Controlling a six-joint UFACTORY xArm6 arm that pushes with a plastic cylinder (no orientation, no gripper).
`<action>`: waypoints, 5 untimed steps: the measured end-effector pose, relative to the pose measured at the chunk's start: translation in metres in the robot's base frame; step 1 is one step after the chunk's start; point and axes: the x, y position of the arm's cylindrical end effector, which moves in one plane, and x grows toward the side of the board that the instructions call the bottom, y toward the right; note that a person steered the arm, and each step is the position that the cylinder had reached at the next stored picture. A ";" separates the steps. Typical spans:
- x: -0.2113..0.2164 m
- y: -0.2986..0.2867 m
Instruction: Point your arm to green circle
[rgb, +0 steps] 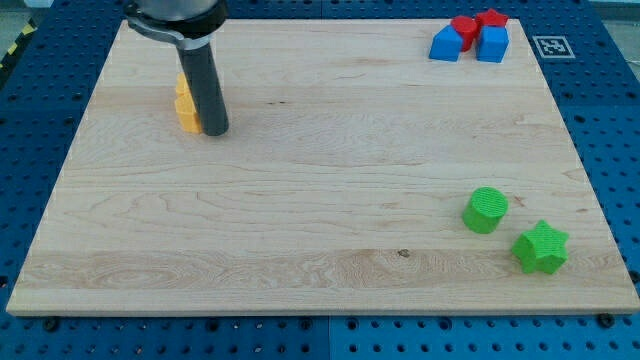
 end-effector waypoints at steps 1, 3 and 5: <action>0.000 -0.008; 0.000 0.032; 0.001 0.121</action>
